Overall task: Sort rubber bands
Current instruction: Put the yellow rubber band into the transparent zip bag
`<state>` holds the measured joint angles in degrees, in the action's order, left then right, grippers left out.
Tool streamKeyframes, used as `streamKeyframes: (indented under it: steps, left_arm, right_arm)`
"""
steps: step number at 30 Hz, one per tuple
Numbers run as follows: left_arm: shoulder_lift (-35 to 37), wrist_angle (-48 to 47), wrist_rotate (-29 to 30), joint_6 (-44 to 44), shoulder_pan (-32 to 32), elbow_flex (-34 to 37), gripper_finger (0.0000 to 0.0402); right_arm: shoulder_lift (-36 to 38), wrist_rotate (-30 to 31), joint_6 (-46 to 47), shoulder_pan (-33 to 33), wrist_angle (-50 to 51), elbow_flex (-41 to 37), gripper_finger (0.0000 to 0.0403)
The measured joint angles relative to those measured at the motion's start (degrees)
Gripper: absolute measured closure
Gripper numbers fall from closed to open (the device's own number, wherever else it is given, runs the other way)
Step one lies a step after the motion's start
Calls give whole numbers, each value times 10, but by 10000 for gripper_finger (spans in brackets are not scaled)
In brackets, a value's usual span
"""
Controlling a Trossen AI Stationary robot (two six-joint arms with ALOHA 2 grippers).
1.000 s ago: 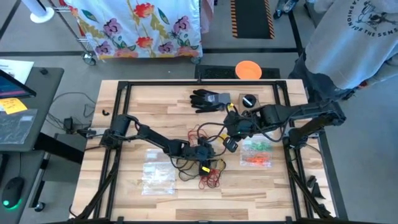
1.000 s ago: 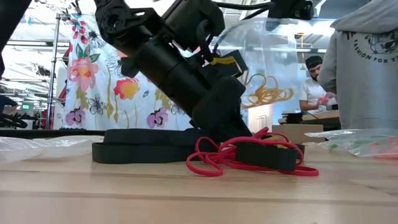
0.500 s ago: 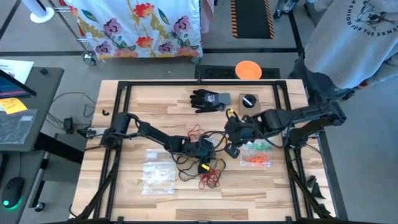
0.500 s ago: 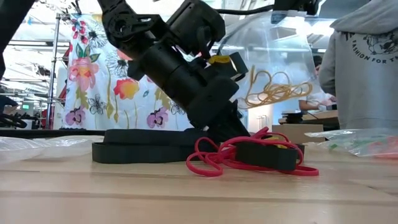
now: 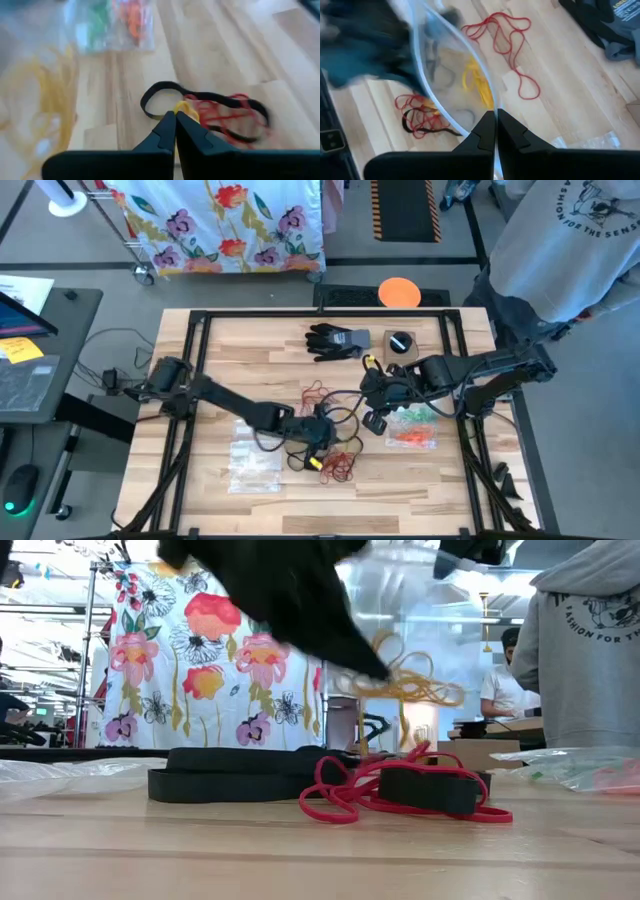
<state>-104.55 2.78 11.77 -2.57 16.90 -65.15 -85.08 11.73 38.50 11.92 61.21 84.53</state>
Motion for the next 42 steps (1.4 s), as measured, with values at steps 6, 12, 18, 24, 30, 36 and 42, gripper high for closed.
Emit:
streamKeyframes:
  steps: [6,12,18,24,30,36,42]
  left_arm:
    - [90,-7,93,-38,71,17,401]
    - [139,31,220,-75,99,16,401]
    - [158,47,246,-103,76,13,401]
    - [160,77,247,-151,67,-15,401]
    - [160,83,256,-197,67,-58,401]
    - [160,82,302,-253,66,-84,401]
    - [160,57,303,-245,38,-87,401]
  right_arm:
    - [0,0,6,-17,-25,0,394]
    - [-3,-1,70,-24,-69,0,394]
    - [-3,-1,80,-24,-92,0,394]
    - [-3,-2,81,-24,-100,0,394]
    - [-4,-5,104,-15,-79,-6,394]
    - [-6,-44,94,-20,-70,-18,394]
    - [-5,-43,95,-23,-70,-18,394]
